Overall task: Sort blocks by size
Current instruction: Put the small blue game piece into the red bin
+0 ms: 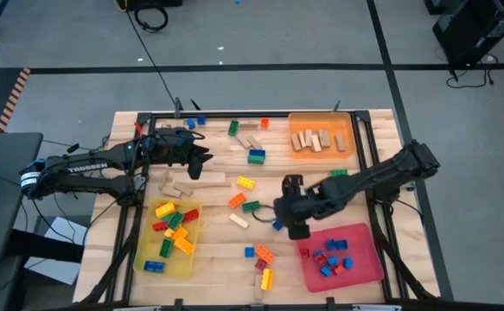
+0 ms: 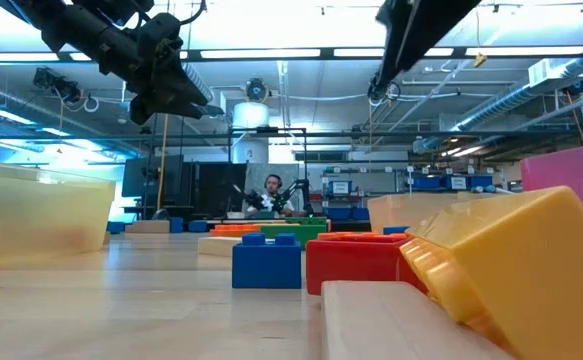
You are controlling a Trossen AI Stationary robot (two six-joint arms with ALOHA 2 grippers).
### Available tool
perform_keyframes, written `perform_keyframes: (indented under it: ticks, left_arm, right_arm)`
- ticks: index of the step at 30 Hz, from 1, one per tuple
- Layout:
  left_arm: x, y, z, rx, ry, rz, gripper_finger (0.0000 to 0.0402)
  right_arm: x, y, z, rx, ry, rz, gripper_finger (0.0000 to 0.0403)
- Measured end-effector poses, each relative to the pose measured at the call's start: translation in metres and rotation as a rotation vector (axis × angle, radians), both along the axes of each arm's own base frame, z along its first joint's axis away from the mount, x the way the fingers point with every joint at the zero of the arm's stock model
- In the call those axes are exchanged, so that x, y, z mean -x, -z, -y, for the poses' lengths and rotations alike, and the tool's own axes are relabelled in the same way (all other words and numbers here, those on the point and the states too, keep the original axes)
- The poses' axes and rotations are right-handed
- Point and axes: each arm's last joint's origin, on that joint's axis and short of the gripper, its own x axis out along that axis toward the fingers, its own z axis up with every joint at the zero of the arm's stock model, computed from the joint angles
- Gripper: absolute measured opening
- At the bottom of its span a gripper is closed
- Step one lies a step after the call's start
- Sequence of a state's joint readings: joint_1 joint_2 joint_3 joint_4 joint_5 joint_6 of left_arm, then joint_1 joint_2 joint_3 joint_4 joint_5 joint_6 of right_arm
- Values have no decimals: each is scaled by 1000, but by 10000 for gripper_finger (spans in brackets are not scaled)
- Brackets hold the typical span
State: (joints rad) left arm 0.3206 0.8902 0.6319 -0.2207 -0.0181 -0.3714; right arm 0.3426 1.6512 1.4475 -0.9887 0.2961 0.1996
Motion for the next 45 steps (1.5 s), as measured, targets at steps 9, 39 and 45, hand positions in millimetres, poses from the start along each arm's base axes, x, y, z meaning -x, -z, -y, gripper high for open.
perform_keyframes:
  ticks: [9,39,45]
  left_arm:
    - [0,0,0,0,0,0,154]
    - [0,0,0,-119,49,-44,154]
    - [0,0,0,-121,46,-44,154]
  right_arm:
    - [-6,36,14,-105,-115,-26,248]
    - [-81,125,5,-379,703,-385,291]
    - [-82,140,4,-375,718,-437,281]
